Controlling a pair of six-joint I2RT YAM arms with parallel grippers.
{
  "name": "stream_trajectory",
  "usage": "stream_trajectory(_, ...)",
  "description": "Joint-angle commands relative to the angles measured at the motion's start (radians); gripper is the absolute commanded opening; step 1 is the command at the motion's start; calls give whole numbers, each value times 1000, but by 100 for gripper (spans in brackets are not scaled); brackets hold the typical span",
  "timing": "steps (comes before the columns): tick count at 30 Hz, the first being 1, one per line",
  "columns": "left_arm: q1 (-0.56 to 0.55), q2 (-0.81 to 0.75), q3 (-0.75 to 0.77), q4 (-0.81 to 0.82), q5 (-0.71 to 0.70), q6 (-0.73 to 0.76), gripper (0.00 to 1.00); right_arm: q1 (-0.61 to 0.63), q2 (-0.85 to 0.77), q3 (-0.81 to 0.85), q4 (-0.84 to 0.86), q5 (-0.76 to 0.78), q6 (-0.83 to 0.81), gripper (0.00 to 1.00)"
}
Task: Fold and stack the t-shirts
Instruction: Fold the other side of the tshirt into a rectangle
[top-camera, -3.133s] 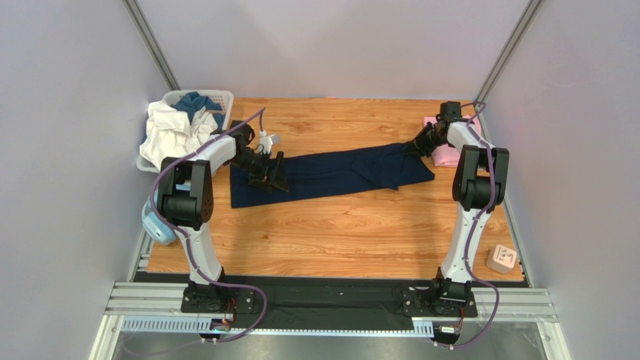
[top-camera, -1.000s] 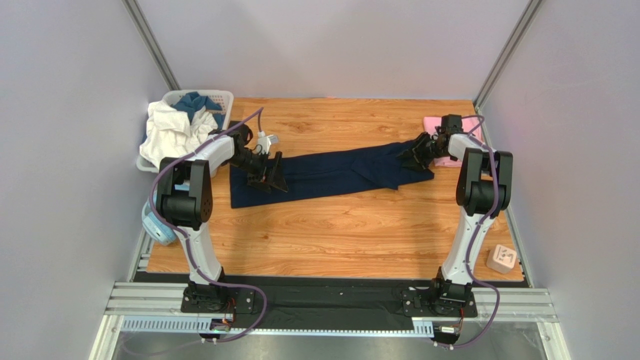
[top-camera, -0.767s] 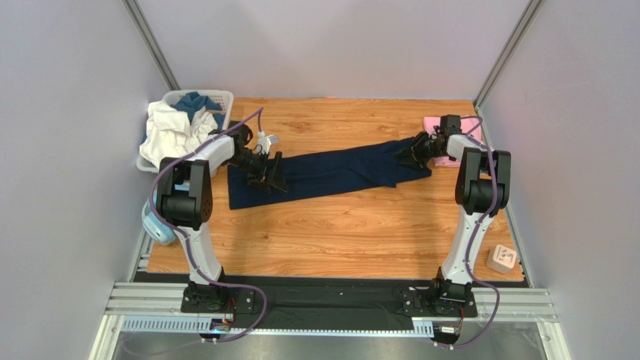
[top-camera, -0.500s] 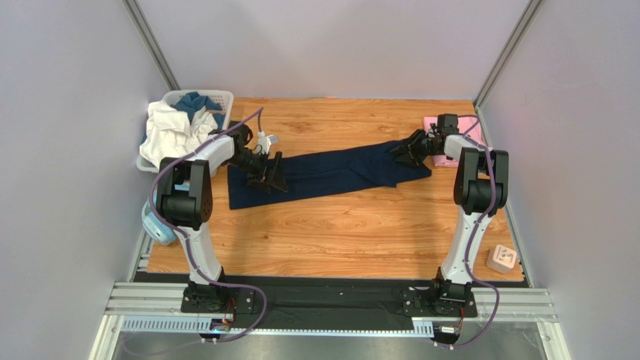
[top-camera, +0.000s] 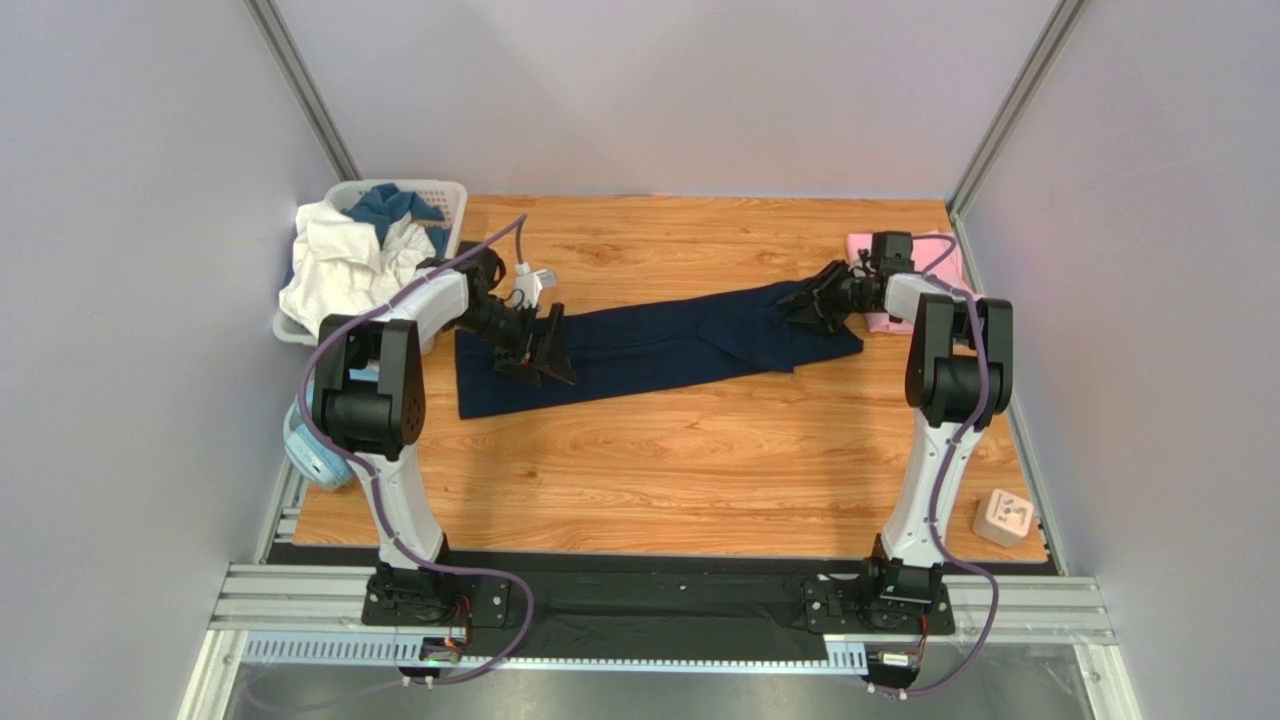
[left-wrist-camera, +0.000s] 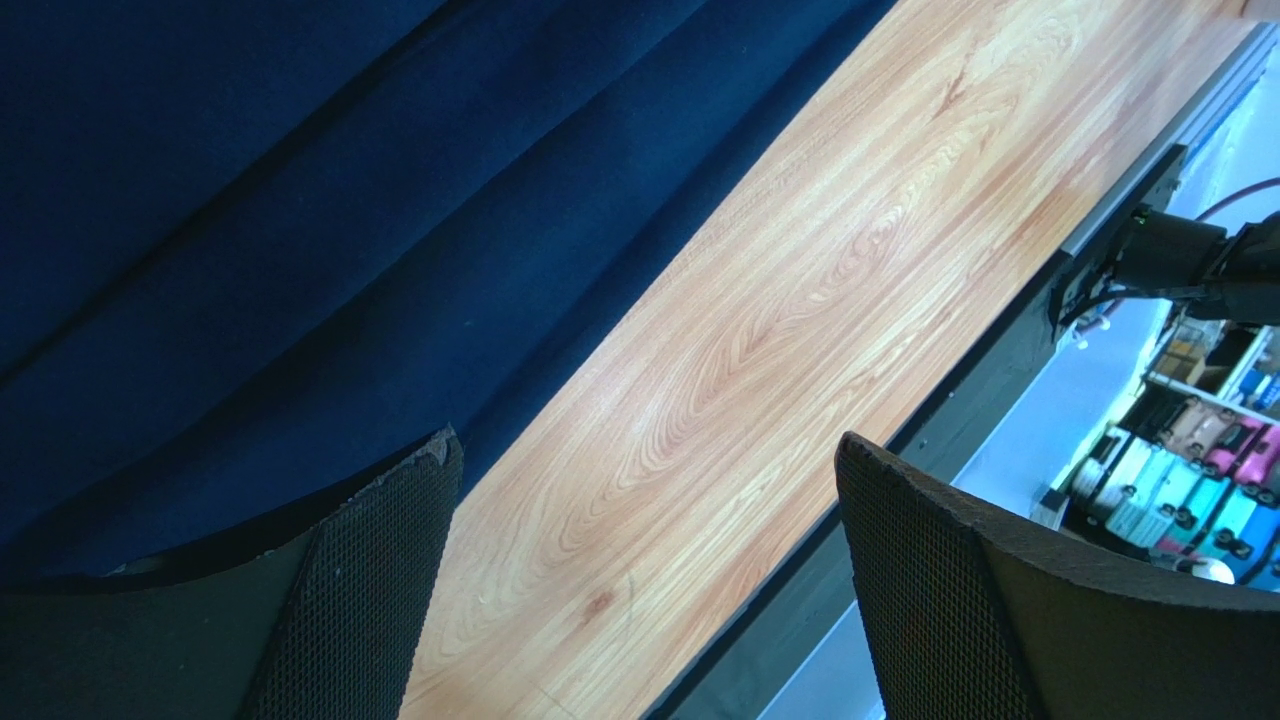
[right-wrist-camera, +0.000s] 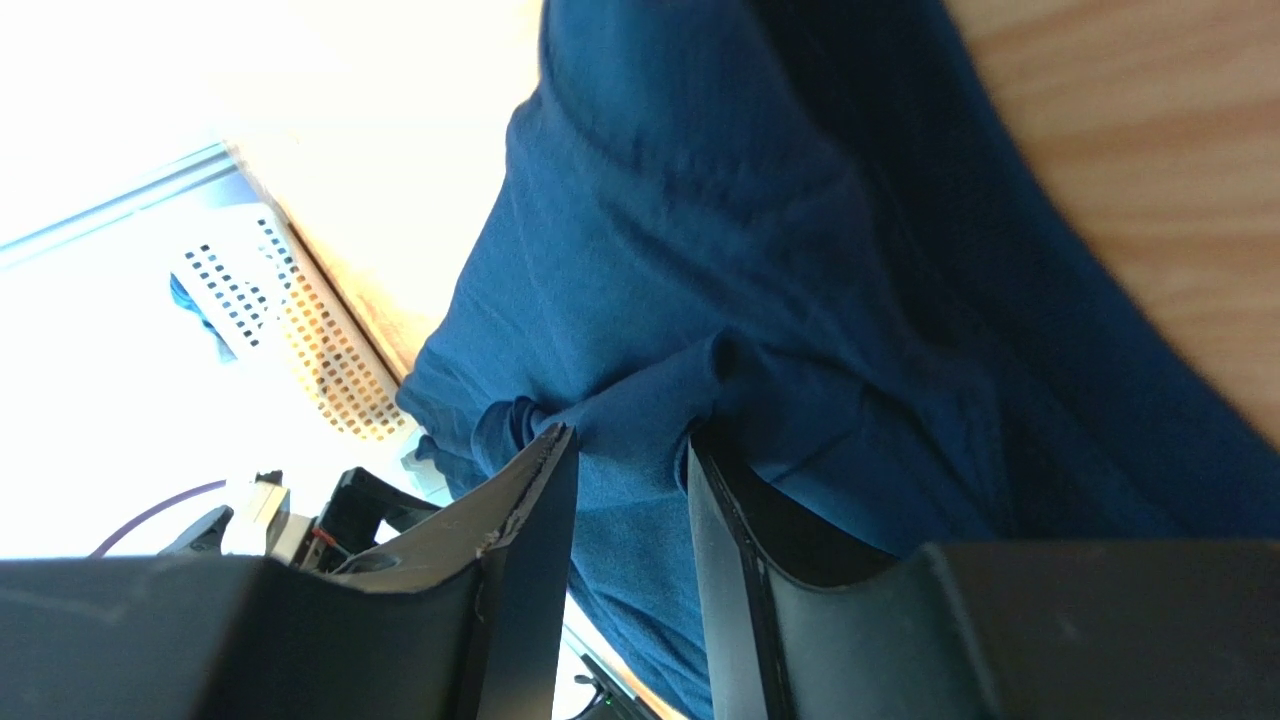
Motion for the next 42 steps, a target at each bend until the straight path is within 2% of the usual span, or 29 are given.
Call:
stream_trajectory(1, 7, -36, 38, -16, 23, 23, 100, -2, 31, 92, 32, -12, 14, 38)
stream_trajectory(15, 31, -51, 39, -42, 6, 52, 100, -23, 137, 270, -25, 23, 24, 37)
stream_trajectory(21, 33, -42, 39, -42, 15, 49, 100, -34, 72, 274, -143, 136, -51, 37)
stream_trajectory(28, 36, -62, 29, -30, -12, 51, 100, 26, -83, 288, -170, 87, -61, 40)
stream_trajectory(36, 85, -54, 48, -35, -25, 74, 100, 148, -110, 152, -134, 55, -24, 40)
stream_trajectory(42, 136, 3, 182, -116, -35, 109, 100, 176, -70, 37, -80, 63, 30, 39)
